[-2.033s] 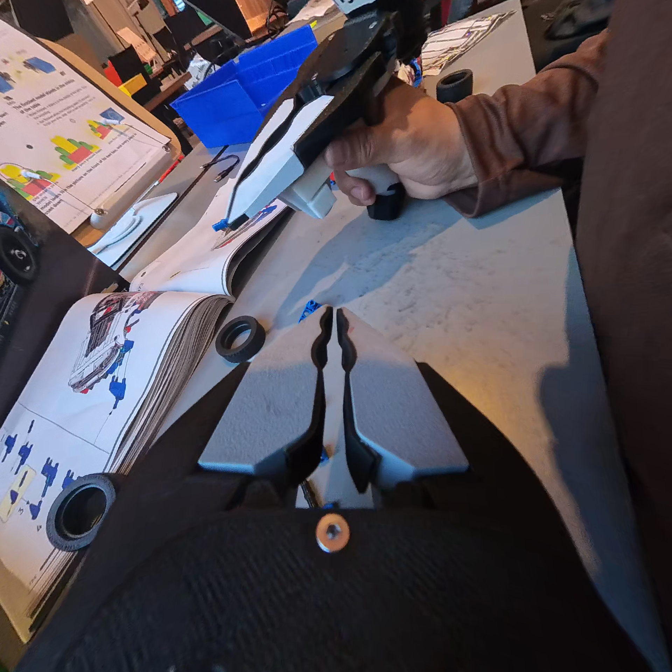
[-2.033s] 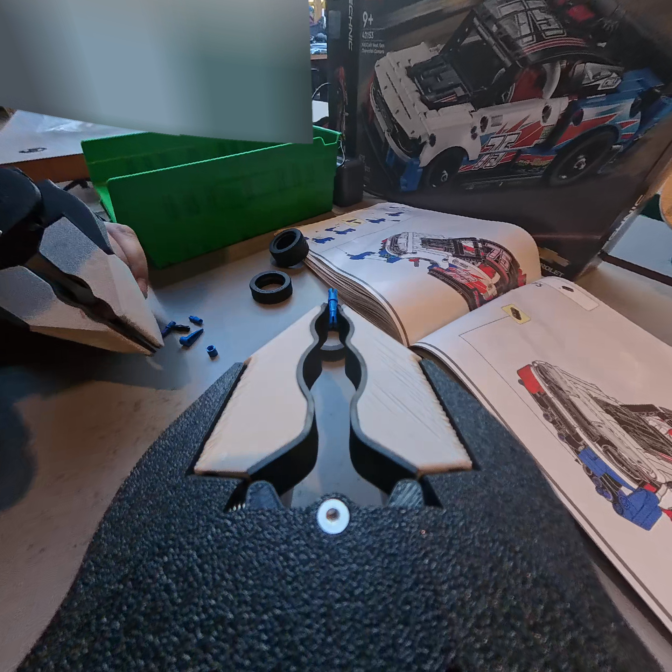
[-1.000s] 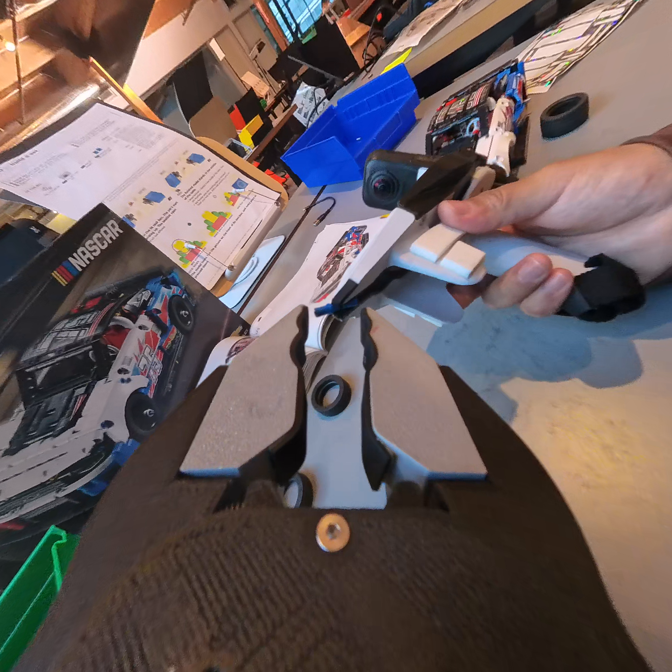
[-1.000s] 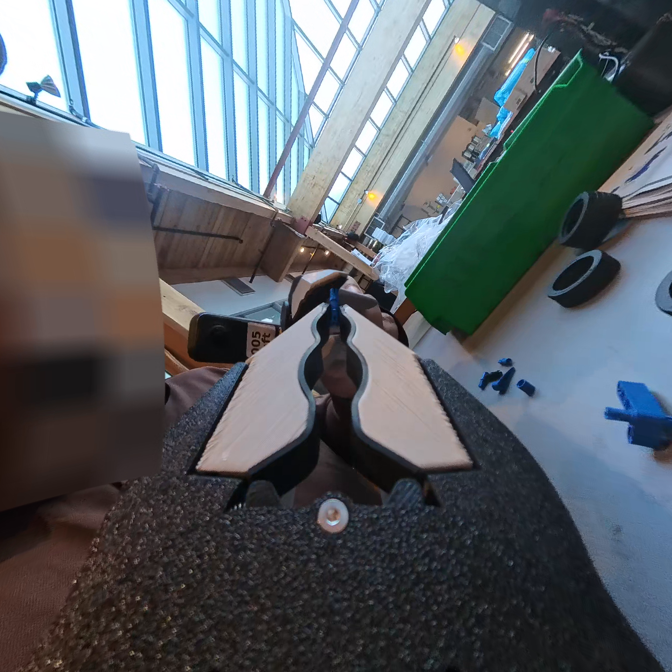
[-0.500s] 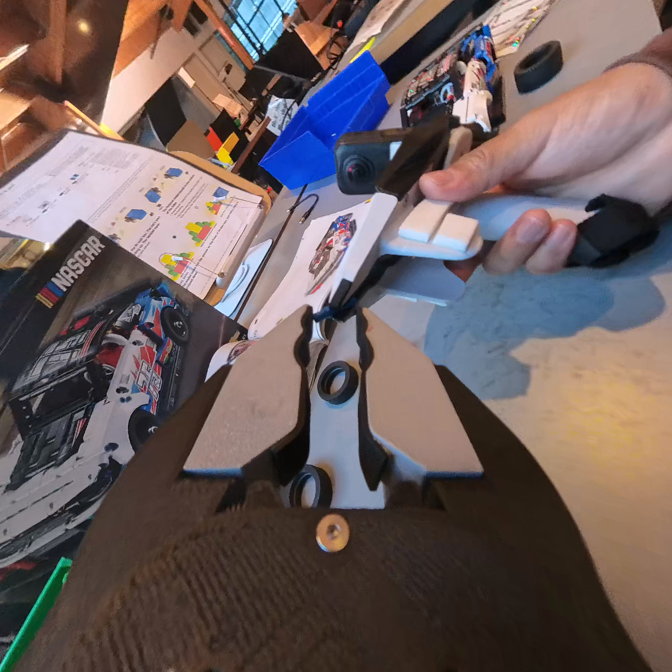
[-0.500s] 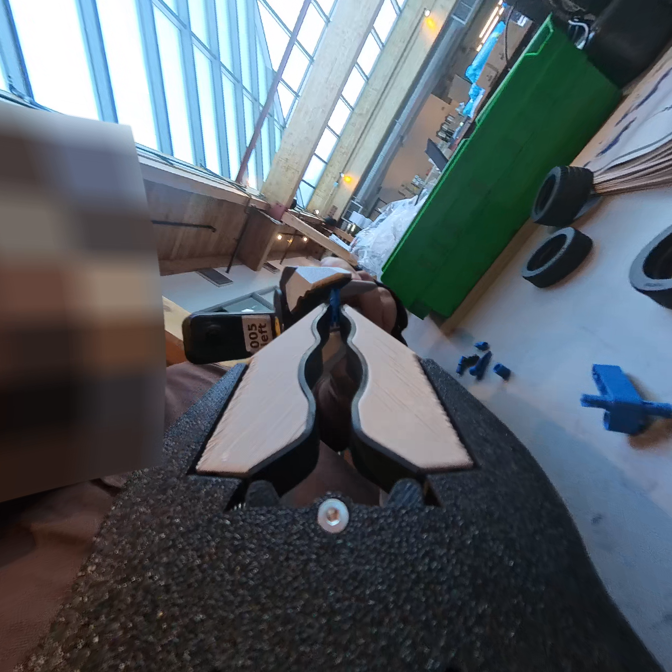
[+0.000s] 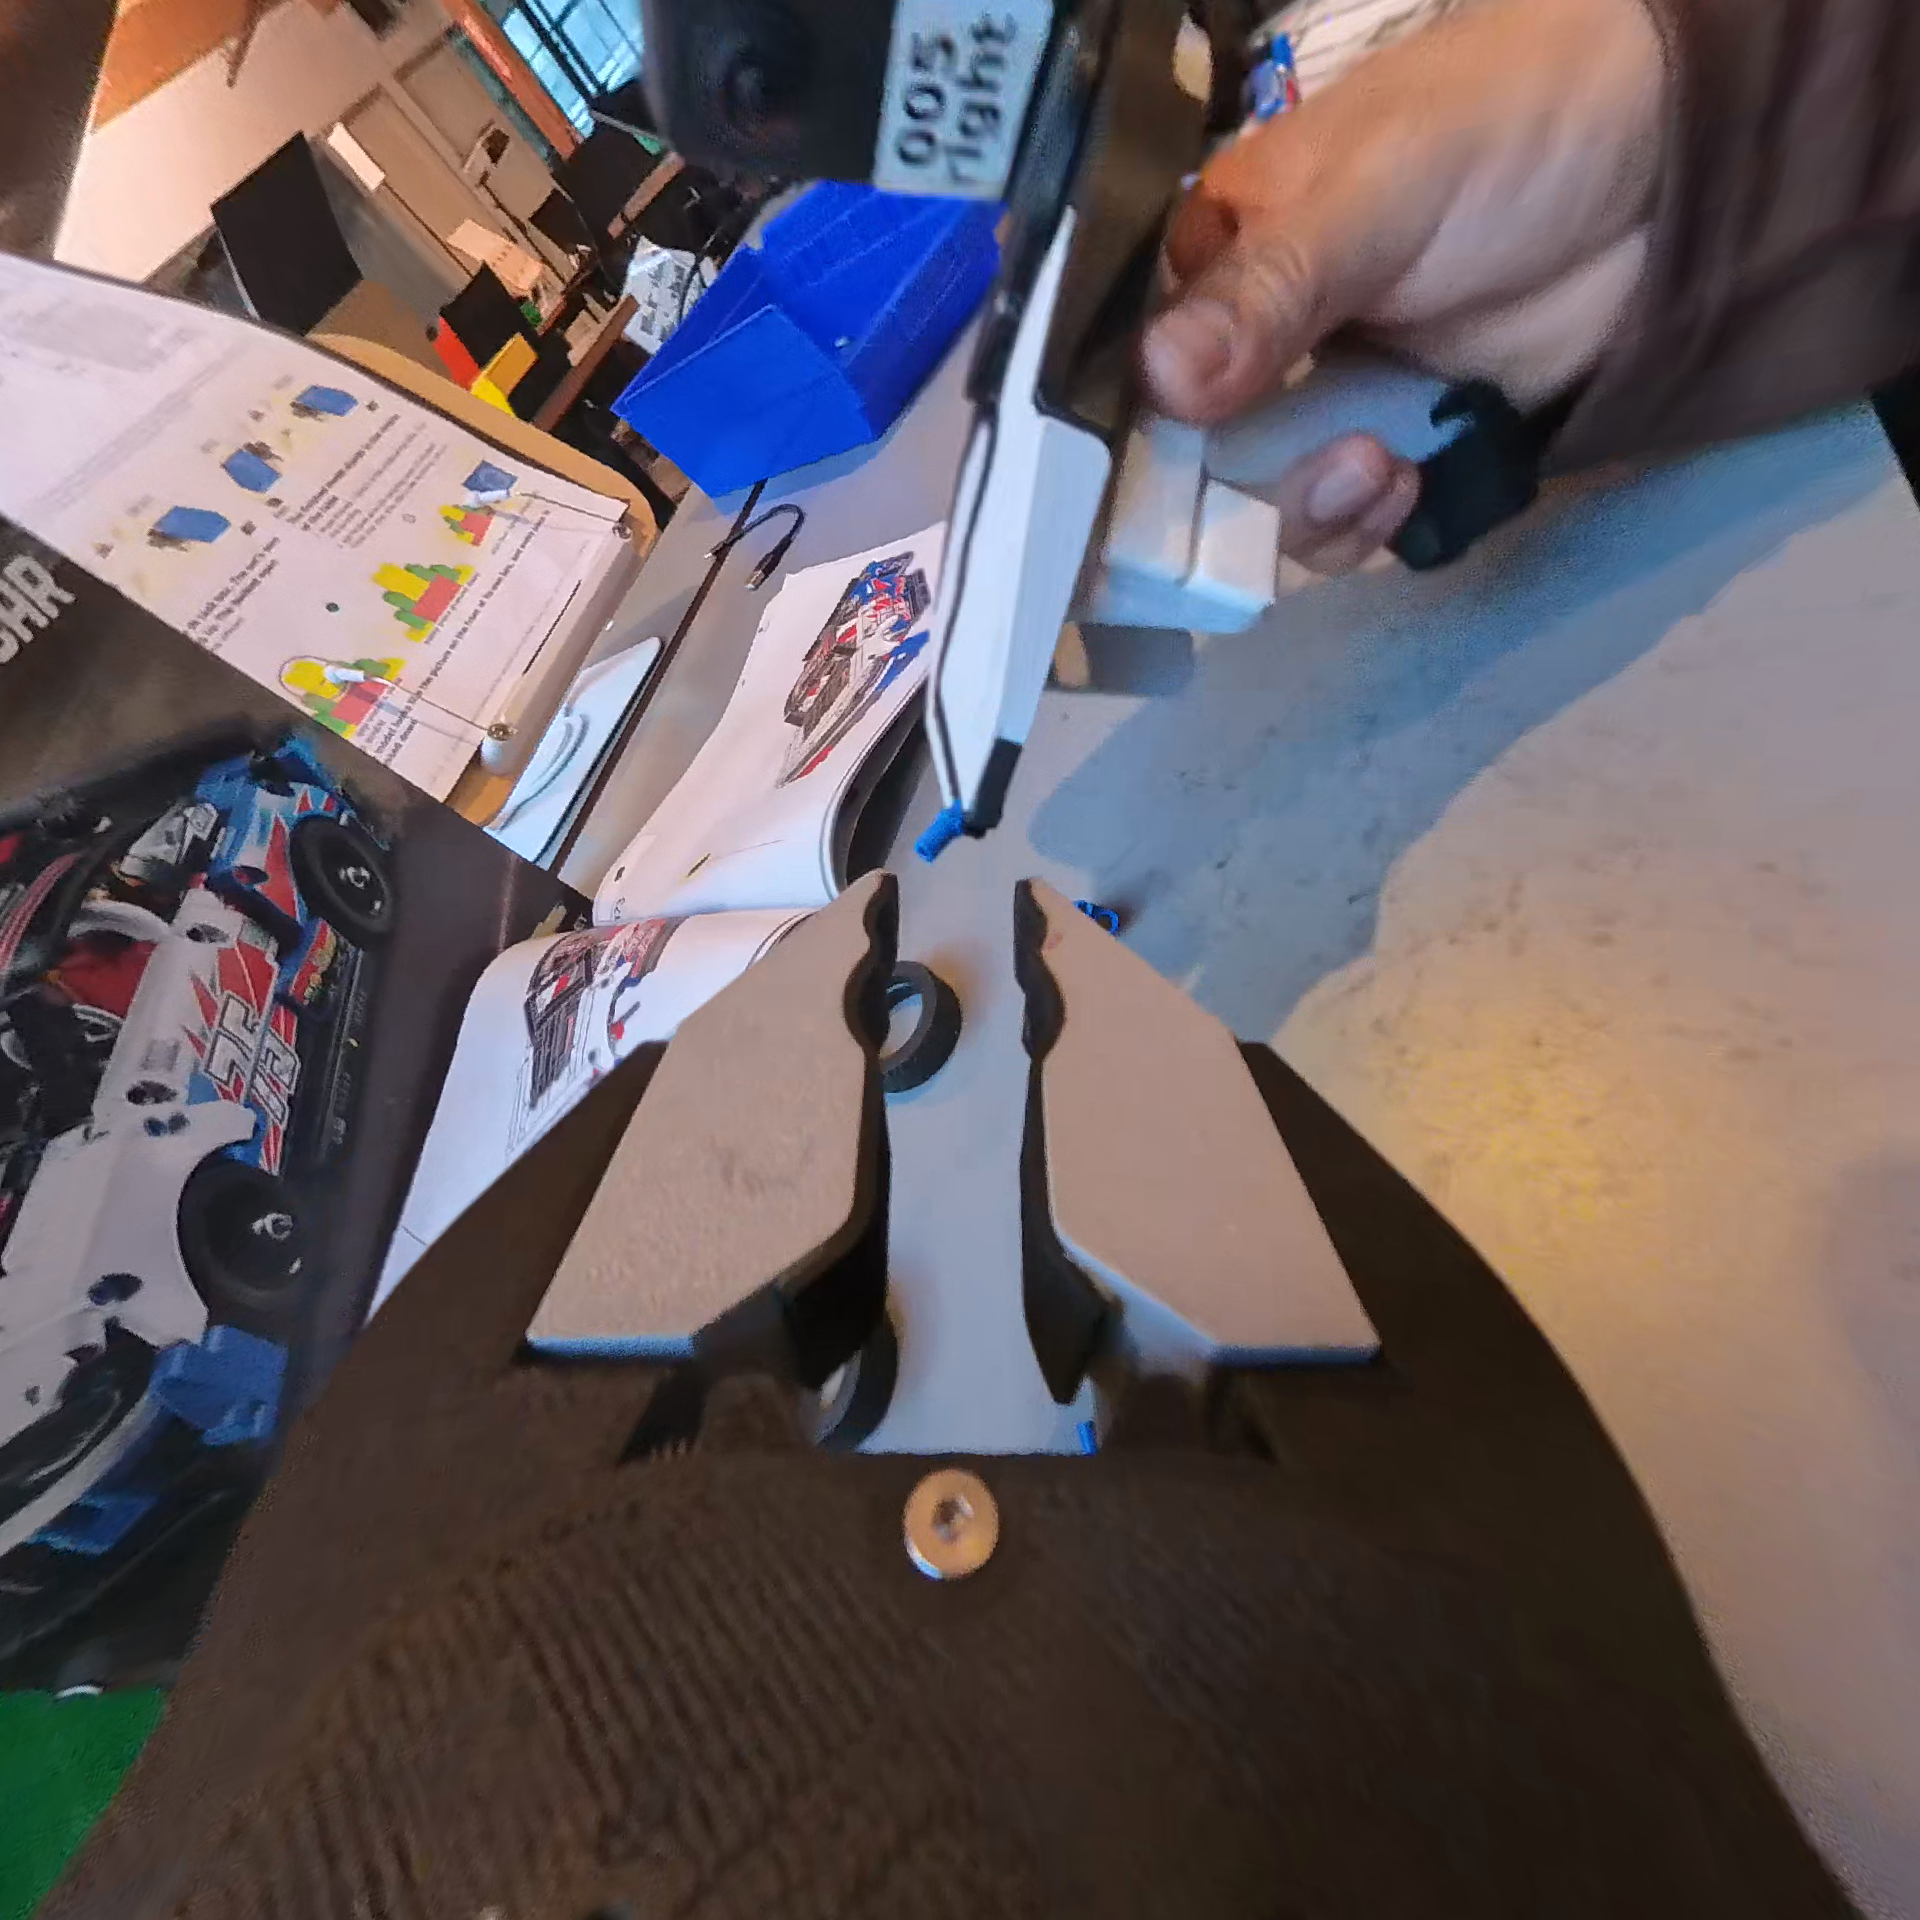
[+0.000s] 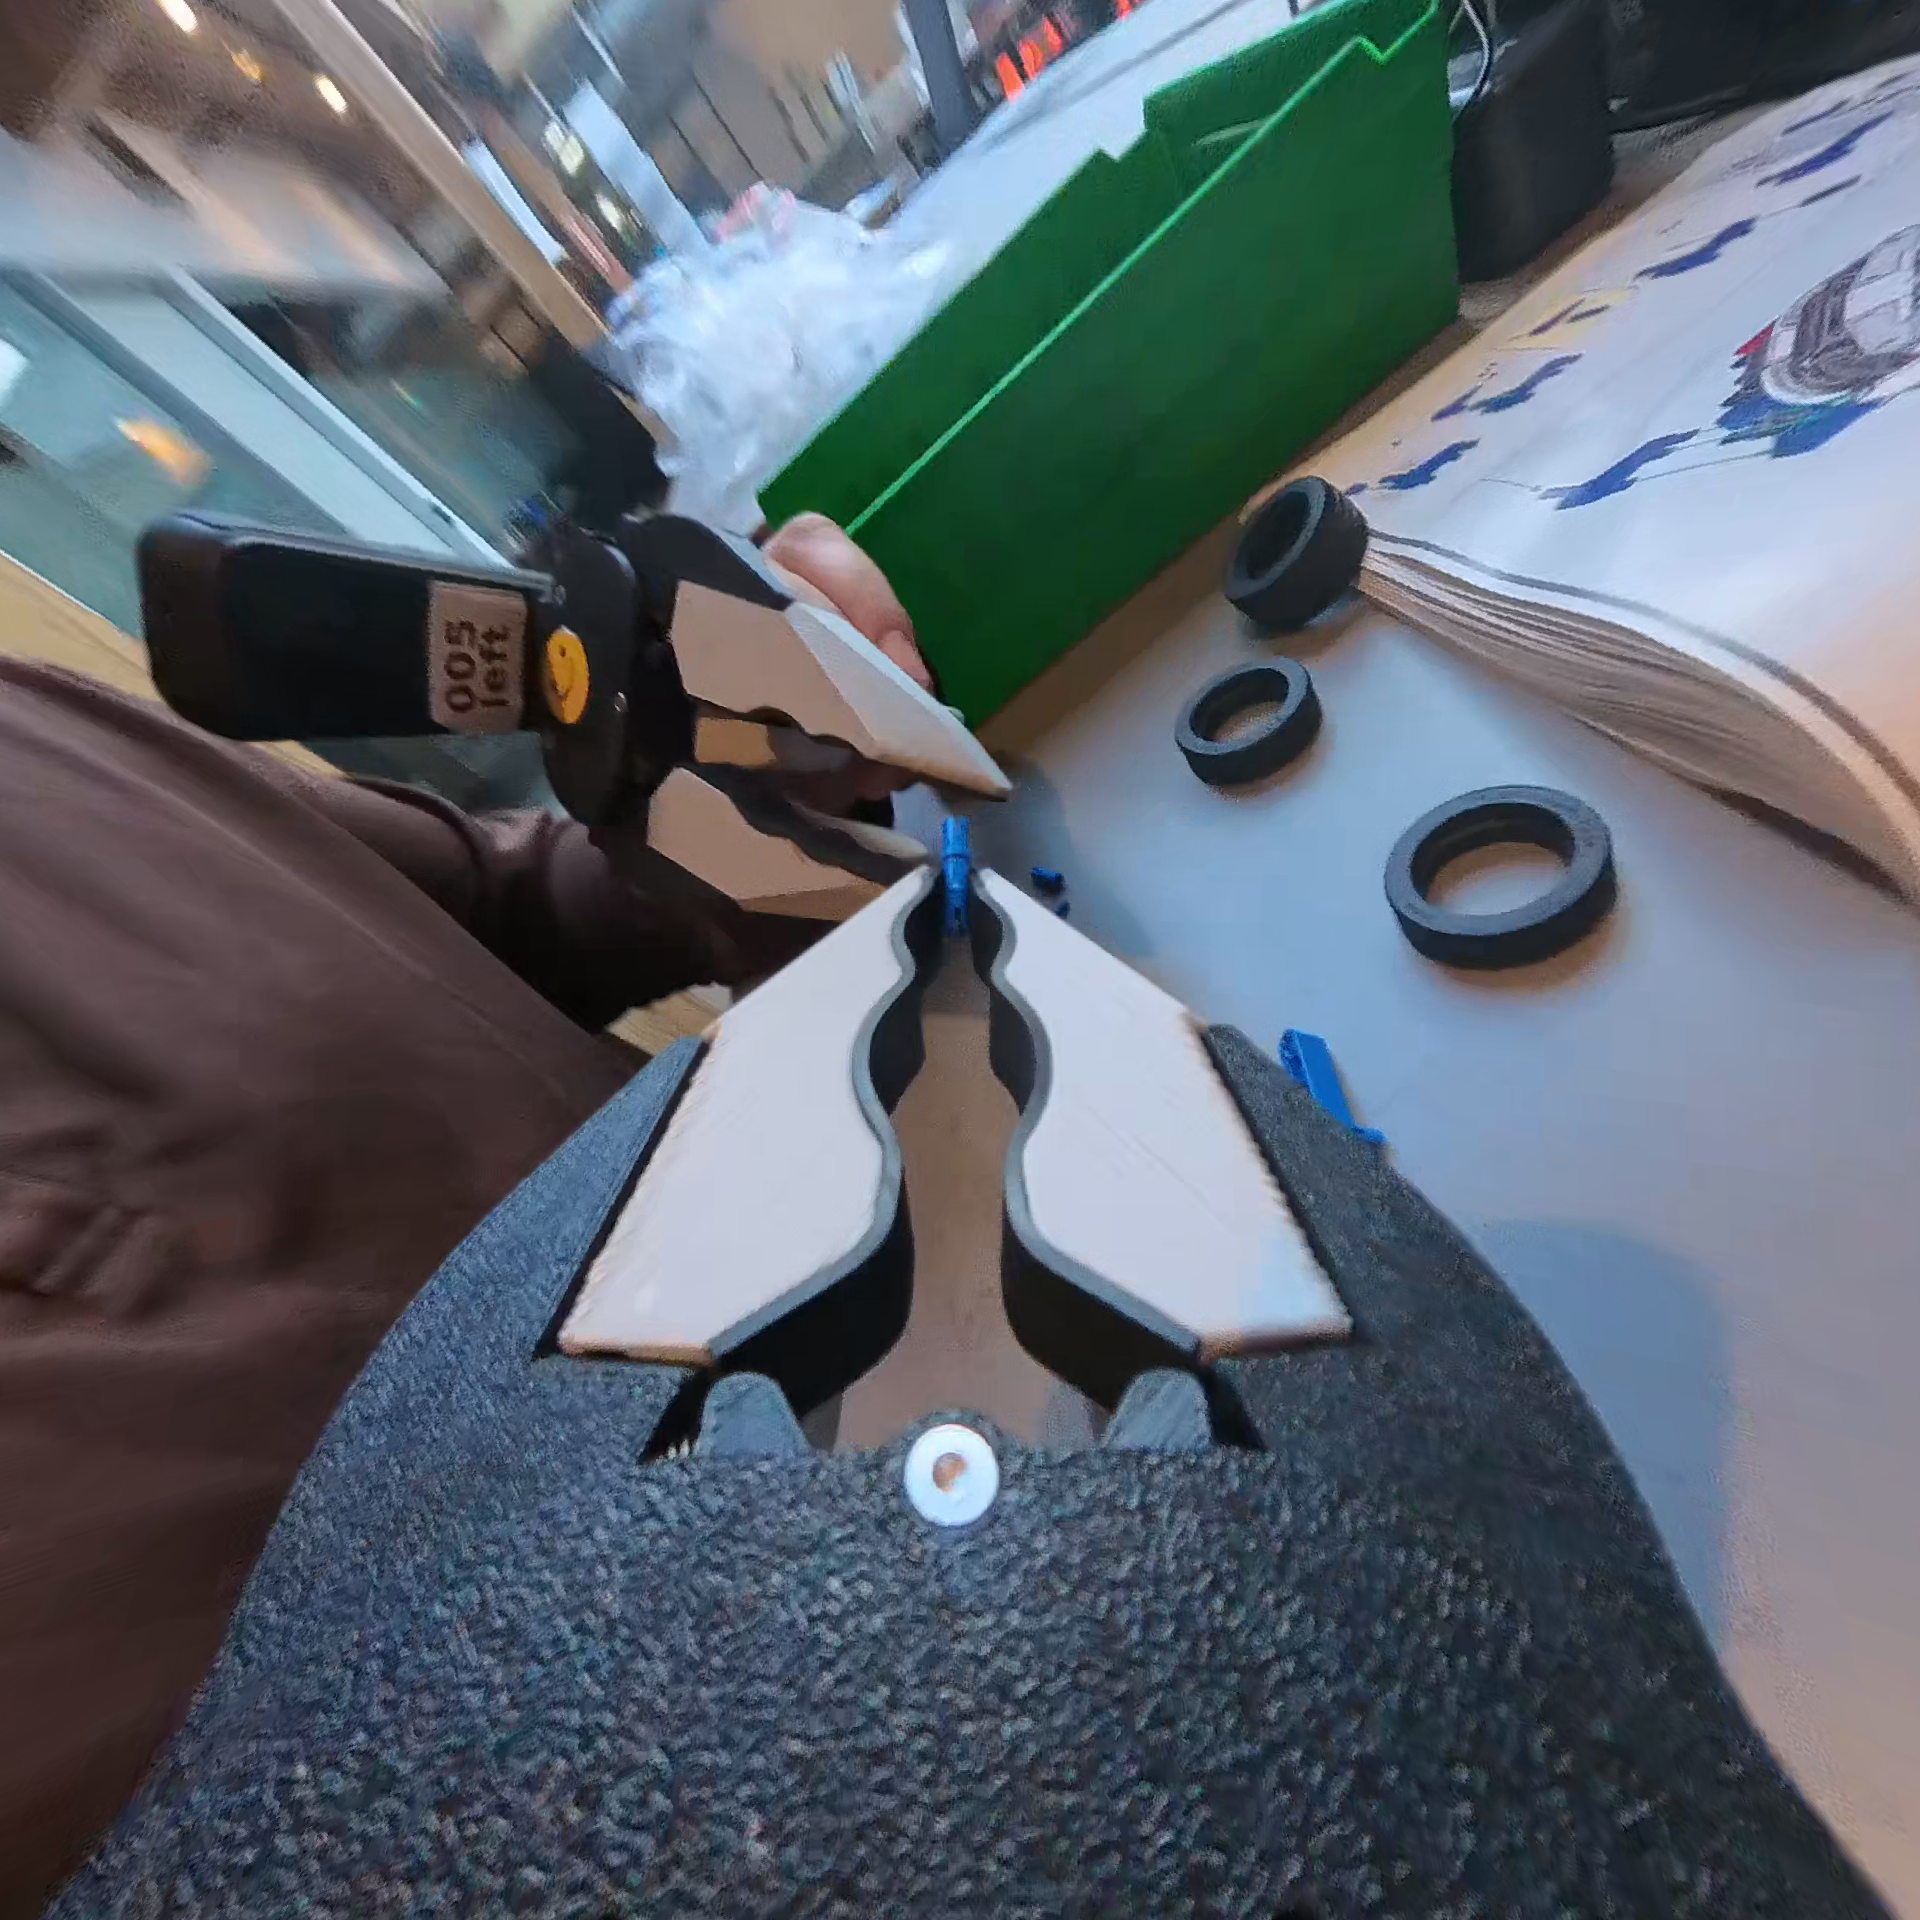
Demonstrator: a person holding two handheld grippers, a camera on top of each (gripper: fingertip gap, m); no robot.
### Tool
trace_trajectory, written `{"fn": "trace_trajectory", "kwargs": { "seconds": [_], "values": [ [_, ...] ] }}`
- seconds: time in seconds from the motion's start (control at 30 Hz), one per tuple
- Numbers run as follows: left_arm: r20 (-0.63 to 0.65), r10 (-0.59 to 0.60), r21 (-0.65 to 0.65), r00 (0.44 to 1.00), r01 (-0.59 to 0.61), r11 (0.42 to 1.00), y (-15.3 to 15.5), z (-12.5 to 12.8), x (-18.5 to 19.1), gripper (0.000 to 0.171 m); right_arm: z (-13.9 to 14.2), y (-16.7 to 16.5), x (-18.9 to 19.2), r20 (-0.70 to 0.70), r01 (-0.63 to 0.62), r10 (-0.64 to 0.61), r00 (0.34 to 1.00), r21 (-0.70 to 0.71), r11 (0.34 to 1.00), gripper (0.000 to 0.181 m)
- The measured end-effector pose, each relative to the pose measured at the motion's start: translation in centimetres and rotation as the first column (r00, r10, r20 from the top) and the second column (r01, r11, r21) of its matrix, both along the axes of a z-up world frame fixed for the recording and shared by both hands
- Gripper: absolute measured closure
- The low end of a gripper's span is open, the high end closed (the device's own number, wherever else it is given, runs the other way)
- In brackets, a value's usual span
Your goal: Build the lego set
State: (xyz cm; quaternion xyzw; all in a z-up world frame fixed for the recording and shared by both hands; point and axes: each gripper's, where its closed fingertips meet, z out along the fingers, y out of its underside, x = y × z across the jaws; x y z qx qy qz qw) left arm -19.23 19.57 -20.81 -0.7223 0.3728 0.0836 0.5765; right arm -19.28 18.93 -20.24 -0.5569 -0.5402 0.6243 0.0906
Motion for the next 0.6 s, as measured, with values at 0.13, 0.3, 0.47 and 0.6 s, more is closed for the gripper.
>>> {"fn": "trace_trajectory", "kwargs": {
  "seconds": [0.13,0.3,0.47,0.6],
  "values": [
    [-0.093,-0.014,0.019,0.996,0.016,1.0,0.0,-0.4,0.9,0.154,-0.2,-0.1,0.7,0.056,-0.019,0.013,0.998,0.104,0.994,0.177],
    [-0.23,-0.026,0.057,0.973,0.041,0.998,0.0,-0.8,1.9,0.162,-1.4,-0.6,1.7,0.148,-0.053,0.03,0.989,0.156,0.986,0.177],
    [-0.307,0.026,0.09,0.951,0.002,0.996,0.3,-0.8,2.0,0.17,-1.5,-0.4,1.9,0.147,-0.012,-0.005,0.989,0.116,0.993,0.177],
    [-0.149,0.072,0.142,0.986,-0.051,0.989,0.7,1.4,2.0,0.171,1.0,0.1,2.1,0.003,0.046,-0.046,0.999,0.062,0.997,0.174]
  ]
}}
